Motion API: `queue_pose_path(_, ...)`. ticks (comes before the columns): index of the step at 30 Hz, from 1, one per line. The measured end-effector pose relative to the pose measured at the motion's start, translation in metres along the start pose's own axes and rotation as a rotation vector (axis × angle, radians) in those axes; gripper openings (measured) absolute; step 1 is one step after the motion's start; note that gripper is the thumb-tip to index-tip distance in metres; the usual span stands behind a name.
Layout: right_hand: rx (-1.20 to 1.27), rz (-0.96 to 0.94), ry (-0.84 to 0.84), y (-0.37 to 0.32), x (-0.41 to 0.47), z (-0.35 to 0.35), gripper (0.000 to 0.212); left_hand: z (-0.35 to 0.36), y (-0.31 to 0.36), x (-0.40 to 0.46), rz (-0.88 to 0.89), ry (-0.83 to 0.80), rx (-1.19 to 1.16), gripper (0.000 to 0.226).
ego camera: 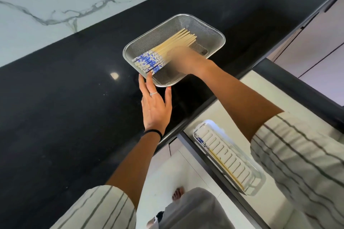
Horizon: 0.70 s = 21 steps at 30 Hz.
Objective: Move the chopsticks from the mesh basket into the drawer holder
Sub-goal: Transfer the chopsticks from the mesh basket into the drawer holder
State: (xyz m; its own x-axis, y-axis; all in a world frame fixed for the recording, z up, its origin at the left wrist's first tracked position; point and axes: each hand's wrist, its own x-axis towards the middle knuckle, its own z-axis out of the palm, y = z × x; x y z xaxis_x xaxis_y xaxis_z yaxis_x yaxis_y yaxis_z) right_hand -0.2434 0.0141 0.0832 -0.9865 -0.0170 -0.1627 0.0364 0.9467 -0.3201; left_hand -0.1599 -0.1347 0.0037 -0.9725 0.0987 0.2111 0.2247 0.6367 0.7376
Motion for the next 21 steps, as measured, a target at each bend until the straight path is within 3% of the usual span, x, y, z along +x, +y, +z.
queue_pose_path(4,-0.052,-0.024,0.0,-0.003,0.012,0.001,0.06,0.0,0.0,0.001,-0.006,0.0,0.005,0.068)
queue_pose_path(10,-0.186,-0.076,0.064,-0.005,0.018,0.004,0.047,0.0,0.001,0.001,-0.002,0.003,0.008,0.067)
queue_pose_path(16,-0.351,-0.072,-0.054,-0.001,0.024,0.006,0.029,0.0,0.002,0.0,-0.009,-0.003,0.008,0.069)
queue_pose_path(21,-0.406,-0.158,-0.02,0.003,0.023,-0.004,0.023,0.0,0.002,0.0,-0.014,0.004,0.015,0.068)
